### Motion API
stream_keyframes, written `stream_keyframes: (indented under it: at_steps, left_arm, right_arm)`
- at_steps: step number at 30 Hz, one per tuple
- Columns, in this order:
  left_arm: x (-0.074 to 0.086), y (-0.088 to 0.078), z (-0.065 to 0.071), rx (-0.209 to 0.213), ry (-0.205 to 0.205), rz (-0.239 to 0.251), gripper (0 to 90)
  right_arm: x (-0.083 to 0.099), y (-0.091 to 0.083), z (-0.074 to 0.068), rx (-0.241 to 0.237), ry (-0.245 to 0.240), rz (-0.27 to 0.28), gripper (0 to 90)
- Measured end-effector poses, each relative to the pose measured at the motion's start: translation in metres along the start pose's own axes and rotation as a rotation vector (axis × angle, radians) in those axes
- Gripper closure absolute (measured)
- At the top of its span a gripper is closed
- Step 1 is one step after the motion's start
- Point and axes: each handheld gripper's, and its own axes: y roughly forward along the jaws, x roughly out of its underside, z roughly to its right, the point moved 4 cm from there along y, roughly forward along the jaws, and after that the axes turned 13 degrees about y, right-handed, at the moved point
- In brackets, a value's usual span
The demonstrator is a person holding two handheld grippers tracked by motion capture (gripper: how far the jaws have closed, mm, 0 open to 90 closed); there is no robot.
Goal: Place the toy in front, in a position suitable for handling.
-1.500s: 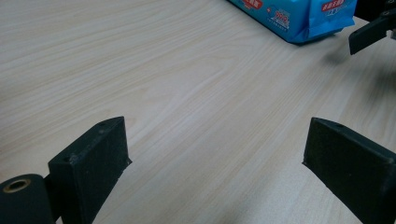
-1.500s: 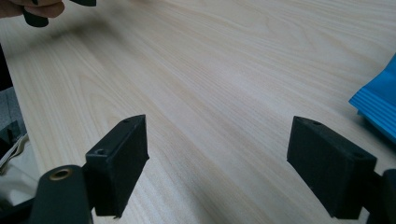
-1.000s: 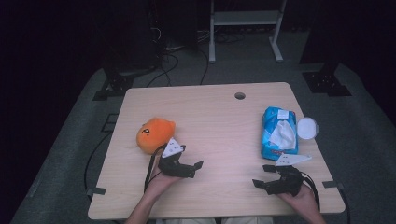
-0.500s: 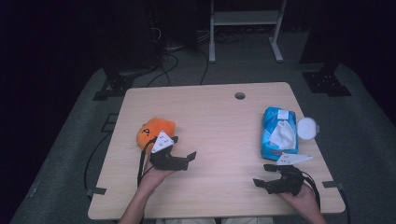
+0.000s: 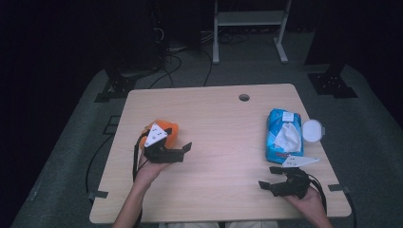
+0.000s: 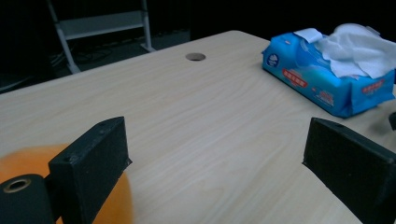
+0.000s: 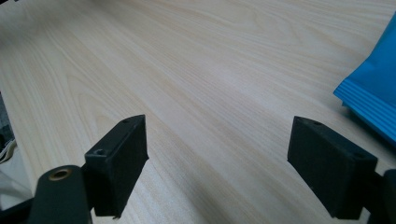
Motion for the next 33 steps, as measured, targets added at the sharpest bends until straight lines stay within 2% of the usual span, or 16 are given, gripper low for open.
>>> stream_keyframes:
  at_steps: [1, 5, 10, 12, 15, 18, 24, 33]
  left_arm:
    - [0.000, 0.000, 0.000, 0.000, 0.000, 0.000, 6.2]
    - [-0.007, -0.004, -0.015, -0.033, -0.008, 0.020, 6.2]
    - [-0.010, -0.013, -0.039, -0.103, -0.023, 0.045, 6.2]
    - [-0.010, -0.015, -0.042, -0.111, -0.026, 0.046, 6.2]
    - [-0.002, -0.022, -0.053, -0.145, -0.036, 0.038, 6.2]
    - [0.003, -0.025, -0.059, -0.163, -0.041, 0.026, 6.2]
    - [0.018, -0.034, -0.076, -0.209, -0.094, 0.017, 6.2]
    - [0.029, -0.033, -0.084, -0.222, -0.121, 0.000, 6.5]
  right_arm:
    - [0.000, 0.000, 0.000, 0.000, 0.000, 0.000, 18.8]
    - [-0.001, -0.001, 0.001, 0.003, 0.000, 0.006, 18.7]
    - [0.000, -0.001, 0.001, 0.008, 0.003, 0.003, 18.5]
    - [0.000, -0.001, 0.001, 0.009, 0.003, 0.002, 18.5]
    - [0.000, 0.000, 0.001, 0.011, 0.001, 0.000, 18.5]
    - [0.001, 0.000, 0.001, 0.010, 0.003, -0.002, 18.5]
    - [0.001, 0.000, -0.001, 0.010, -0.004, -0.003, 18.4]
    - [0.001, 0.000, -0.001, 0.010, -0.006, -0.005, 18.4]
